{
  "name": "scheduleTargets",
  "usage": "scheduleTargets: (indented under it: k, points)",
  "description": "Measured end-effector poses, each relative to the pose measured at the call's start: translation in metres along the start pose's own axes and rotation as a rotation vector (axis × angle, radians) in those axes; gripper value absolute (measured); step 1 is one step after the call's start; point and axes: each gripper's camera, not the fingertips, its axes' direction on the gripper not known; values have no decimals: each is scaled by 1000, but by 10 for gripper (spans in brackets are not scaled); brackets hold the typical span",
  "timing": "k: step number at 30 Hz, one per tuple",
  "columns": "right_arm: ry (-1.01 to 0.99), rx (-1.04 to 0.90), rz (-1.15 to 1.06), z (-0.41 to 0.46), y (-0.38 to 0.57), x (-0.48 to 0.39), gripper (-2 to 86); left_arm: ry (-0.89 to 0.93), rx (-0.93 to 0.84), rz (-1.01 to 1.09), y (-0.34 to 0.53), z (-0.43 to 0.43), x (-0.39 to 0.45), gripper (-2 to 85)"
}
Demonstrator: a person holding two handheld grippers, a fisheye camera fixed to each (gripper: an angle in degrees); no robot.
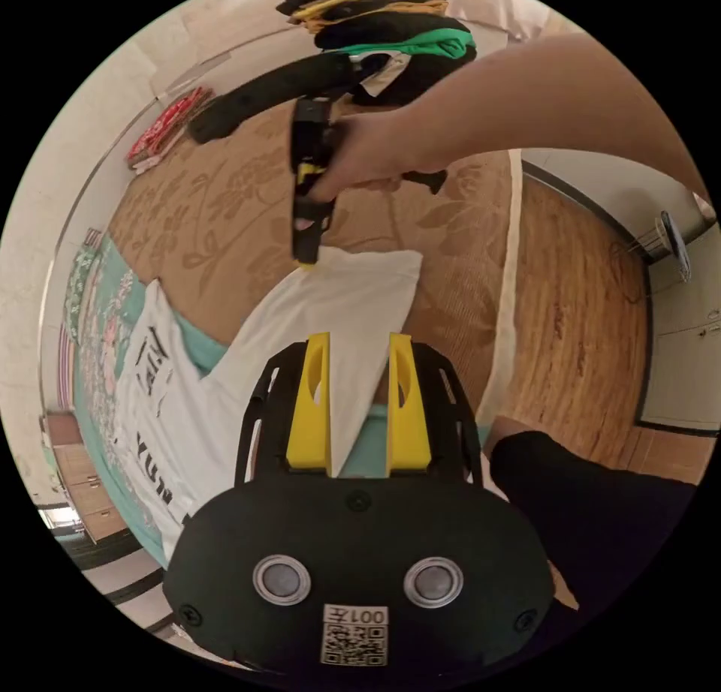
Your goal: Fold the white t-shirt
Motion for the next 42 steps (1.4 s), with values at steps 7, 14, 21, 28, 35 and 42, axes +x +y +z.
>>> scheduleTargets:
  k: [7,14,21,28,35,42]
  points:
    - [-83,15,-83,-2,0,44,20,-15,-92,-14,-30,32,22,-4]
    - [-525,123,114,-15,25,135,35,183,53,-134,-4,14,-17,-9]
    - [-602,240,133,-49,10,126,72,455,312,-494,90,-36,-112,-9]
    - [-667,264,-73,-36,-108,22,97,570,353,-1108,278,-1,-220,-9]
    - [-259,165,-13,7,-119,-36,109,703,195,-1297,414,69,-237,-9]
    - [-213,91,187,31,-62,-61,112,637,227,-1163,403,68,-270,7]
